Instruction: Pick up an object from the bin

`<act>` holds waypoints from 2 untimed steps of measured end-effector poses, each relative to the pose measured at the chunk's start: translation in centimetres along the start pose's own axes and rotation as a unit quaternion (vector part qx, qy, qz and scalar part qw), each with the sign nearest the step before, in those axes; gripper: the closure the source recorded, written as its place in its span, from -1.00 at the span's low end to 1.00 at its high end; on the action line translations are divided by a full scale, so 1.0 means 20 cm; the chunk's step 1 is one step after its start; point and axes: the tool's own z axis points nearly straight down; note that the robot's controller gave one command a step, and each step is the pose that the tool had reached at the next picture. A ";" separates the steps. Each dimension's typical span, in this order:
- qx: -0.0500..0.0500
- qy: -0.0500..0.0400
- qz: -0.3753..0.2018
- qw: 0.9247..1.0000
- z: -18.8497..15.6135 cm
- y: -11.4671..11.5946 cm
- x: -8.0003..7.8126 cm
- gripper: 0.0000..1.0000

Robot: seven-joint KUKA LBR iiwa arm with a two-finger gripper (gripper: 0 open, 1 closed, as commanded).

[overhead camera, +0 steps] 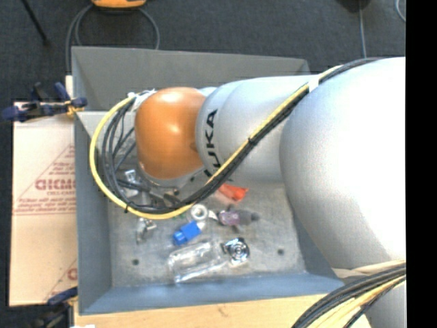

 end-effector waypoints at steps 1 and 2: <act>0.003 -0.001 0.009 1.000 0.14 -0.50 -0.02 -1.00; -0.003 -0.017 0.098 0.995 0.21 -0.81 0.24 -1.00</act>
Offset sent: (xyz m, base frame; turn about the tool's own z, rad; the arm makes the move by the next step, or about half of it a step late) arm 0.0313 -0.0865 -0.0275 0.0092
